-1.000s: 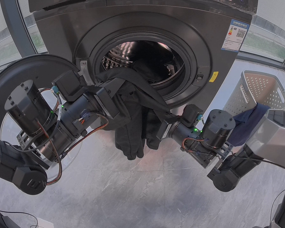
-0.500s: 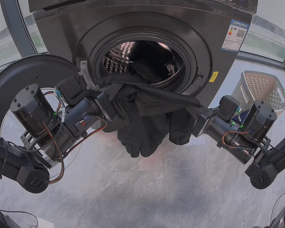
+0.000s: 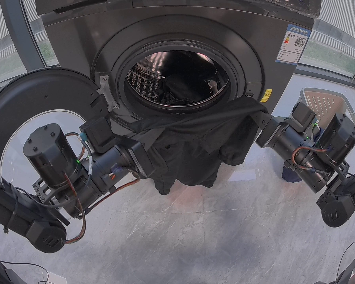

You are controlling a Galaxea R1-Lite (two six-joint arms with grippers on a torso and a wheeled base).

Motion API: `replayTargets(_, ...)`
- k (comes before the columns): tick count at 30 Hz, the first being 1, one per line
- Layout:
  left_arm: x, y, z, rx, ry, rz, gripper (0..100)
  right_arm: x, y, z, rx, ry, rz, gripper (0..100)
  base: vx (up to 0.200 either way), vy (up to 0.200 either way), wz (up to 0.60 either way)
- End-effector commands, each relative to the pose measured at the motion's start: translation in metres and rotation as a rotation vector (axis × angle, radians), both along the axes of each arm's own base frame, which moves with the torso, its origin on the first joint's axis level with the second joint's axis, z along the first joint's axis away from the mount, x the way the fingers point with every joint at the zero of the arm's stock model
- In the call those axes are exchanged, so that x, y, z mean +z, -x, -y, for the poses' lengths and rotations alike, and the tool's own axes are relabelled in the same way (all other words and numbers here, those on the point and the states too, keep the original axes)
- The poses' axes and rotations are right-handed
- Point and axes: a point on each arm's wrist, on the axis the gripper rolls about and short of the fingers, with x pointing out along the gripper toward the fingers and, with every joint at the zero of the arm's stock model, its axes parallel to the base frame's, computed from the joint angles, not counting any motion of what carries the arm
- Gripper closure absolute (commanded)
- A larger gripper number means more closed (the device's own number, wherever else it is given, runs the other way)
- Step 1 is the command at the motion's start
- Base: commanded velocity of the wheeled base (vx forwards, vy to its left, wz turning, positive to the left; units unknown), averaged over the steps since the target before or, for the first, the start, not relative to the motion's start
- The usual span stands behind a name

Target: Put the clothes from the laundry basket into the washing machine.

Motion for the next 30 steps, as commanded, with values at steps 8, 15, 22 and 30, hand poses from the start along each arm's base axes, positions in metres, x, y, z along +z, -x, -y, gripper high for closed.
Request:
replayTargets(8,-0.027,0.001,0.015,-0.077,-0.057,-0.067,100,0.029,0.024,-0.001,0.064,-0.100,0.058,100,0.000,0.000,0.00)
replayTargets(15,-0.053,-0.013,0.023,-0.071,-0.082,-0.106,0,0.034,0.032,-0.002,0.095,-0.134,0.050,100,0.000,0.000,0.00)
replayTargets(22,-0.087,-0.033,0.025,-0.038,-0.110,-0.152,0,0.035,0.034,-0.007,0.113,-0.139,0.048,100,0.000,0.000,0.00)
replayTargets(30,-0.116,-0.050,0.027,-0.030,-0.137,-0.187,0,0.035,0.030,-0.019,0.092,-0.157,0.037,100,0.000,0.000,0.00)
